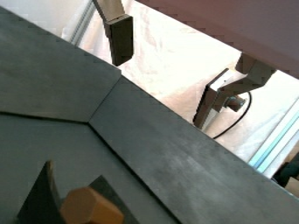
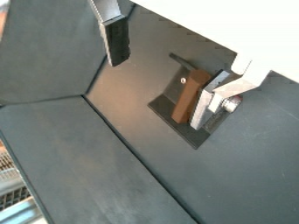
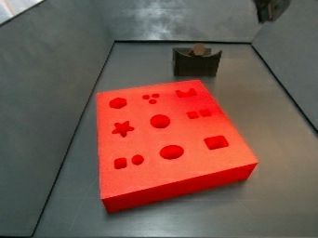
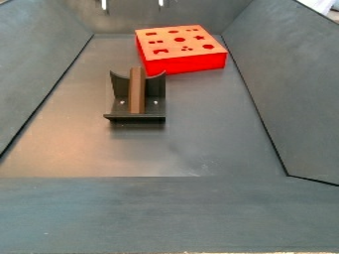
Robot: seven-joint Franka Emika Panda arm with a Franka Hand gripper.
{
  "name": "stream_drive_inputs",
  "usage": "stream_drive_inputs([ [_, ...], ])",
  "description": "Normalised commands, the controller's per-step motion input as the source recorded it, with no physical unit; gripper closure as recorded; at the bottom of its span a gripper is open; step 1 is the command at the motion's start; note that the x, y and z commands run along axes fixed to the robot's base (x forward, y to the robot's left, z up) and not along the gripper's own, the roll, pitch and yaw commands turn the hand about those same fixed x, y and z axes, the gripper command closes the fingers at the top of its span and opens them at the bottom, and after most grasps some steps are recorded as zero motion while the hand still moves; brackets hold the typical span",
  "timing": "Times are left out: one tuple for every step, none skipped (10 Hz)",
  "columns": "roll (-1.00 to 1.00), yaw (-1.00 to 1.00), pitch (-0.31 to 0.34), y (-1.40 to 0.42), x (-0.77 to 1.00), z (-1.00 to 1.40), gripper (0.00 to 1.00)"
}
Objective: Pick up the hexagon object. Move up. Place the hexagon object on the fixture. Regrasp the hexagon object. Move to above the board. Insert the hexagon object.
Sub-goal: Regrasp the hexagon object.
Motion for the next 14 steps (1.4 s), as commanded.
stream_drive_inputs([
  [0.17, 0.15, -0.015, 0.07, 0.04, -1.00, 0.00],
  [0.13, 0.14, -0.041, 0.06, 0.05, -1.00, 0.00],
  [0.09, 0.11, -0.072, 0.06, 0.07, -1.00, 0.00],
  [0.07, 0.08, -0.095, 0.06, 0.07, -1.00, 0.00],
  [0.07, 0.06, -0.104, 0.05, 0.08, -1.00, 0.00],
  [0.07, 0.02, -0.104, 0.05, 0.09, -1.00, 0.00],
  [0.07, 0.01, -0.095, 0.05, 0.10, -1.00, 0.00],
  [0.07, -0.02, -0.068, 0.03, 0.11, -1.00, 0.00],
  [0.07, -0.03, -0.060, 0.03, 0.11, -0.90, 0.00],
  [0.07, -0.03, -0.034, 0.02, 0.10, -0.70, 0.00],
  [0.07, -0.03, -0.023, 0.01, 0.09, -0.60, 0.00],
  [0.07, -0.02, -0.016, 0.01, 0.07, -0.37, 0.00],
  [0.06, -0.01, -0.016, 0.01, 0.07, -0.28, 0.00],
  [0.05, 0.00, -0.001, 0.00, 0.01, -0.18, 0.00],
])
